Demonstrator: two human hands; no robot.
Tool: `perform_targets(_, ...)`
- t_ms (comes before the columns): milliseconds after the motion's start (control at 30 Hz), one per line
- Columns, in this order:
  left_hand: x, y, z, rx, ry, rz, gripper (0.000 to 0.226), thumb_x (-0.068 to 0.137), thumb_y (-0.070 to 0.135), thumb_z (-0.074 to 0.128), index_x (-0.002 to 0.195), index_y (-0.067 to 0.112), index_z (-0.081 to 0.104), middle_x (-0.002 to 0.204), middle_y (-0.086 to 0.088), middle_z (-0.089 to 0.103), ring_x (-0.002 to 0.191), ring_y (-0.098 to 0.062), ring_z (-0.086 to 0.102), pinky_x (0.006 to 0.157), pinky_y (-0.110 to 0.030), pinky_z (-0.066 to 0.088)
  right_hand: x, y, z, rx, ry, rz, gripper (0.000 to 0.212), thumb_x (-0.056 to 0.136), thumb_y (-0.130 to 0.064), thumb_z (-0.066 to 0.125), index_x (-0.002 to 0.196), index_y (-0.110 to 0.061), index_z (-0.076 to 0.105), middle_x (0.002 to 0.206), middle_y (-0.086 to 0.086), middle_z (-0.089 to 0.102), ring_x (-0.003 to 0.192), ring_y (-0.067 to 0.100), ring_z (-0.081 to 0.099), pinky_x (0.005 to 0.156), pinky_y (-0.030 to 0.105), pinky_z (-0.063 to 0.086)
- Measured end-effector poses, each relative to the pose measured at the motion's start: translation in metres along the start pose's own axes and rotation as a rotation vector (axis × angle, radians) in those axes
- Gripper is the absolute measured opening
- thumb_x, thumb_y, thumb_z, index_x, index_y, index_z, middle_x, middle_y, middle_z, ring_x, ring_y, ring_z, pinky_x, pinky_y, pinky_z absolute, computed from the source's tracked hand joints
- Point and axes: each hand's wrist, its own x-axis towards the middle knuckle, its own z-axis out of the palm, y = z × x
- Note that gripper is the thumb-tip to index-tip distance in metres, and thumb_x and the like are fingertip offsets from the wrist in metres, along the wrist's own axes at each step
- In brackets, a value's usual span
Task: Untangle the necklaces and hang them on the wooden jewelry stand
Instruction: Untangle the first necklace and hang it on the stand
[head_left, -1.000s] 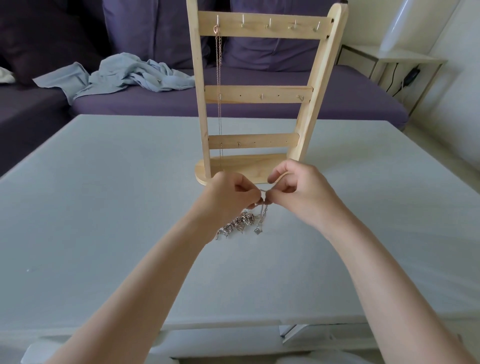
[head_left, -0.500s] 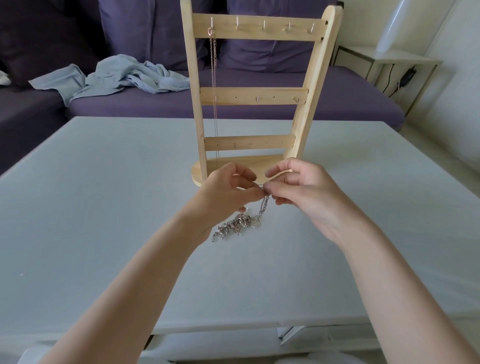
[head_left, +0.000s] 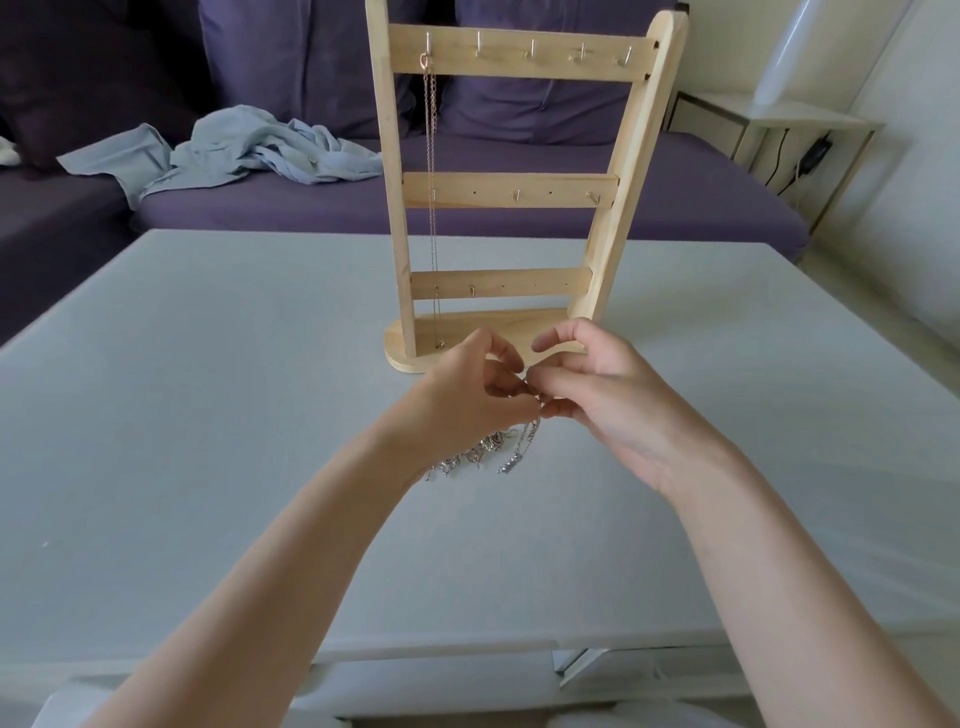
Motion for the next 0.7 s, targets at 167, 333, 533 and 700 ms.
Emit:
perform_targets(167,0.001,-0.001,0.000,-0.030,-0.012,-0.024,0.024,0.081,0.000,0.062,0.089,0.015,0.046,0.075,0.001,0.064,0.062,-0.014,0.056,0.070,-0.026,0.050,0.000,-0.002,0.002,0.245,0.019,0.079,0.019,0.089,0.007,0.049,0.094,-0.012,0.051,0.073,0.009,0.055,0.060,0.016,0.054,0.058,0.022,0.049)
perform_targets(333,-0.001,0.001,-0.006,-0.399,-0.005,-0.078,0.020,0.086,-0.006,0.057,0.095,0.009,0.046,0.076,-0.005,0.062,0.071,-0.015,0.064,0.077,-0.026,0.057,0.001,-0.007,-0.008,0.515,0.068,0.078,0.017,0.091,0.005,0.048,0.089,-0.011,0.050,0.064,0.004,0.055,0.059,0.018,0.056,0.060,0.026,0.048)
perform_targets(533,-0.003,0.004,-0.009,-0.587,0.016,-0.105,0.017,0.089,-0.005,0.054,0.092,0.009,0.046,0.072,-0.003,0.059,0.063,-0.015,0.063,0.065,-0.023,0.056,0.001,-0.004,-0.004,0.377,0.092,0.074,0.018,0.091,0.004,0.050,0.081,-0.010,0.055,0.069,0.005,0.056,0.061,0.017,0.061,0.062,0.023,0.052)
perform_targets(700,-0.004,0.005,-0.006,-0.491,-0.015,-0.125,0.018,0.088,-0.004,0.055,0.096,0.009,0.046,0.073,-0.004,0.057,0.059,-0.013,0.060,0.062,-0.022,0.055,0.000,-0.006,-0.009,0.358,0.048,0.056,0.014,0.089,0.002,0.055,0.085,-0.011,0.056,0.070,0.003,0.061,0.067,0.016,0.065,0.067,0.025,0.053)
